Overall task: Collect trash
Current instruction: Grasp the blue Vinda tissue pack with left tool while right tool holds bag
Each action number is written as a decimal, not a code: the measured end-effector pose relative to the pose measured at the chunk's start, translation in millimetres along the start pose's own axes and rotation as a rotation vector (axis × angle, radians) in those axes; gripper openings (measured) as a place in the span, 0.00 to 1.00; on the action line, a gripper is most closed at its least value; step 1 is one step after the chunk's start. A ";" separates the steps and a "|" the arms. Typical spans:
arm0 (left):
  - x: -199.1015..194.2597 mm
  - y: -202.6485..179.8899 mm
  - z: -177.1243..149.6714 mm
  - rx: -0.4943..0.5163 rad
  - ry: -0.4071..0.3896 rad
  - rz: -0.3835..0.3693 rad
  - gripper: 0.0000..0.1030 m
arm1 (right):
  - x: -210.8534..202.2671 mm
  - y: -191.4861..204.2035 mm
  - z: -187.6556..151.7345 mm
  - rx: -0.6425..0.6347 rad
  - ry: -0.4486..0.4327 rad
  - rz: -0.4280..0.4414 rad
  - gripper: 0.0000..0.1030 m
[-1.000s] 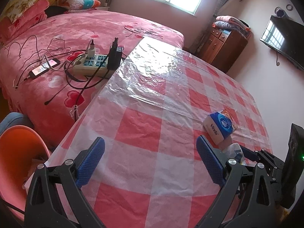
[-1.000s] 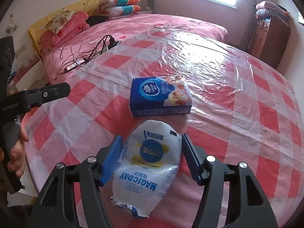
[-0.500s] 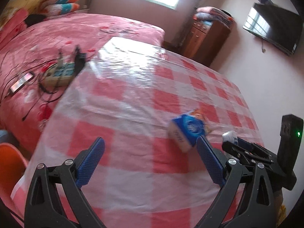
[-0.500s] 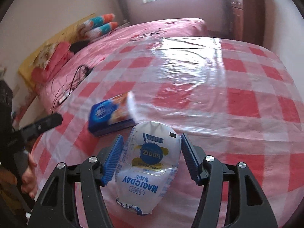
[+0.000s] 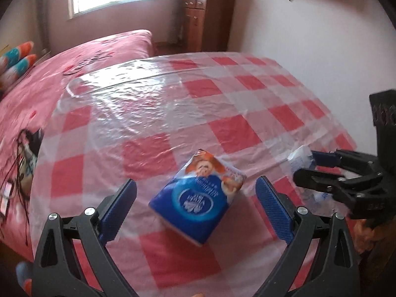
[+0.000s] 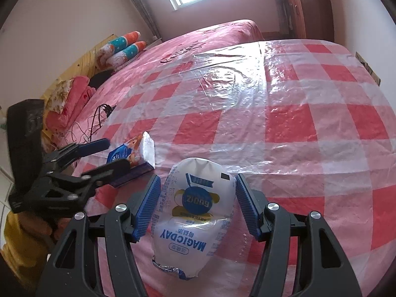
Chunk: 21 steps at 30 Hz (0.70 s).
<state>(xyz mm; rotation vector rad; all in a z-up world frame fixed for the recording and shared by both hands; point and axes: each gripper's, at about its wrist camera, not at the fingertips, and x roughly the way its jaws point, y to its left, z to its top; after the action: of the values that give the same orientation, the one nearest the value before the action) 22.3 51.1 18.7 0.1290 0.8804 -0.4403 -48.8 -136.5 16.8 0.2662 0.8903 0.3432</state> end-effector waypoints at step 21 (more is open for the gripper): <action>15.1 -5.7 -7.9 -0.035 0.018 0.060 0.70 | -5.3 -10.9 0.8 0.022 -0.016 0.023 0.60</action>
<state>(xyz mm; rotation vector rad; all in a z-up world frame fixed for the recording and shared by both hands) 22.6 43.4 2.4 0.1270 0.8996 -0.3684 -49.3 -148.6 17.0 0.2988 0.8761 0.3521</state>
